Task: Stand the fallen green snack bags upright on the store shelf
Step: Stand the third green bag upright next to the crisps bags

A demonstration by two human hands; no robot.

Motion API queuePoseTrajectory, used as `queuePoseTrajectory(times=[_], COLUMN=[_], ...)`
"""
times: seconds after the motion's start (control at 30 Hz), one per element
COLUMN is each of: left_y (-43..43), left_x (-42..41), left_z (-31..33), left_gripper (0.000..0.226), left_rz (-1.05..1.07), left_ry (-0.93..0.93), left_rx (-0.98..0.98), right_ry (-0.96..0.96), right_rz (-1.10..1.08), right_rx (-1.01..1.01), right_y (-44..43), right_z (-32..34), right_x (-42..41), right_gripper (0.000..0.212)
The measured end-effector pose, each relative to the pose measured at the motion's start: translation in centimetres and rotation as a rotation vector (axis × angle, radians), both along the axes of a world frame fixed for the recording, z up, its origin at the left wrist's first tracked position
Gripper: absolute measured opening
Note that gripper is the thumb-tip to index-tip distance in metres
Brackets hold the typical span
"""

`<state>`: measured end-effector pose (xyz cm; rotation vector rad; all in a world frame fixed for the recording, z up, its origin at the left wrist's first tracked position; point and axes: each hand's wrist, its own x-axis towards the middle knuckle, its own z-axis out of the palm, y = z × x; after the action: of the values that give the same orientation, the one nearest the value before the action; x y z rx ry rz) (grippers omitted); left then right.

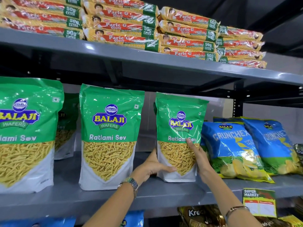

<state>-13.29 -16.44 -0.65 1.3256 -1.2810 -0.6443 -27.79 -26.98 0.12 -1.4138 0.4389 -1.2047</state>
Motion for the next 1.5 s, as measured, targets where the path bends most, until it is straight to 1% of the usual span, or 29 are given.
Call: queuePoseTrajectory(times=[0.1, 0.23, 0.27, 0.4, 0.47, 0.5, 0.57, 0.63, 0.77, 0.87, 0.97, 1.07, 1.13, 1.17, 1.23, 1.27, 1.3, 1.33, 1.37, 1.4, 1.43, 1.47, 1.5], left_y=[0.4, 0.9, 1.0, 1.1, 1.0, 0.9, 0.8, 0.6, 0.3, 0.0, -0.2, -0.3, -0.1, 0.2, 1.4, 2.2, 3.5, 4.8, 6.3, 7.9, 9.5, 11.0, 12.6], left_x=[-0.1, -0.4, -0.5, -0.6, -0.5, -0.4, -0.4, -0.5, -1.1, -1.7, -2.1, -2.3, -2.4, -2.5, -2.7, -2.7, -2.4, -2.2, -1.7, -0.7, 0.5, 1.8, 3.3], left_z=[-0.9, -1.4, -1.4, -1.6, -1.6, -1.7, -1.7, -1.6, -1.4, -1.3, -1.3, -1.3, -1.5, -1.5, -1.5, -1.2, -1.0, -0.7, -0.3, 0.0, 0.2, 0.2, 0.1], left_gripper=[0.118, 0.122, 0.121, 0.117, 0.114, 0.116, 0.127, 0.131, 0.129, 0.126, 0.124, 0.118, 0.116, 0.118, 0.121, 0.115, 0.101, 0.082, 0.065, 0.057, 0.053, 0.048, 0.044], left_rz=[0.024, 0.033, 0.029, 0.014, 0.024, 0.031, 0.048, 0.053, 0.051, 0.045, 0.033, 0.034, 0.052, 0.066, 0.135, 0.200, 0.283, 0.388, 0.521, 0.673, 0.808, 0.905, 0.962], left_ry=[-0.025, -0.020, -0.013, -0.029, -0.040, -0.040, -0.046, -0.056, -0.049, -0.025, -0.014, -0.002, -0.016, -0.041, -0.173, -0.229, -0.233, -0.182, -0.098, -0.030, -0.004, -0.022, -0.074], left_rx=[-0.012, -0.014, -0.014, -0.016, -0.011, -0.004, 0.024, 0.037, 0.042, 0.037, 0.026, 0.020, 0.015, 0.019, 0.018, -0.059, -0.220, -0.420, -0.617, -0.793, -0.929, -1.015, -1.041], right_ry=[-0.046, -0.073, -0.071, -0.030, -0.022, -0.027, -0.034, -0.022, 0.015, 0.009, 0.026, 0.039, 0.031, 0.016, -0.049, -0.110, -0.177, -0.220, -0.226, -0.200, -0.139, -0.052, 0.044], right_rz=[-0.061, -0.095, -0.101, -0.125, -0.138, -0.147, -0.161, -0.165, -0.163, -0.173, -0.173, -0.180, -0.264, -0.387, -0.732, -0.865, -0.910, -0.876, -0.760, -0.595, -0.415, -0.249, -0.106], right_rx=[-0.025, -0.051, -0.063, -0.070, -0.069, -0.073, -0.079, -0.083, -0.091, -0.102, -0.104, -0.078, -0.050, -0.050, -0.116, -0.210, -0.323, -0.439, -0.526, -0.565, -0.565, -0.552, -0.516], right_y=[0.7, 2.0, 2.1, 2.2, 2.5, 2.6, 2.8, 2.7, 2.0, 1.4, 1.1, 0.9, 1.5, 1.9, 3.8, 5.1, 6.5, 7.7, 8.8, 10.0, 11.0, 11.7, 12.3], right_z=[-0.6, -0.8, -0.7, -0.7, -0.8, -0.8, -0.9, -0.8, -0.7, -0.6, -0.6, -0.5, -0.6, -0.6, -0.4, -0.2, 0.1, 0.4, 0.5, 0.6, 0.7, 0.7, 0.5], right_x=[-0.2, -0.7, -0.8, -1.2, -1.1, -1.0, -1.0, -1.1, -1.6, -1.9, -2.2, -2.3, -1.9, -1.6, -1.1, -0.8, -0.1, 0.8, 1.9, 3.3, 4.7, 6.0, 7.4], right_gripper=[0.080, 0.072, 0.072, 0.084, 0.083, 0.082, 0.081, 0.082, 0.081, 0.086, 0.075, 0.072, 0.074, 0.080, 0.090, 0.087, 0.080, 0.073, 0.067, 0.064, 0.063, 0.067, 0.077])
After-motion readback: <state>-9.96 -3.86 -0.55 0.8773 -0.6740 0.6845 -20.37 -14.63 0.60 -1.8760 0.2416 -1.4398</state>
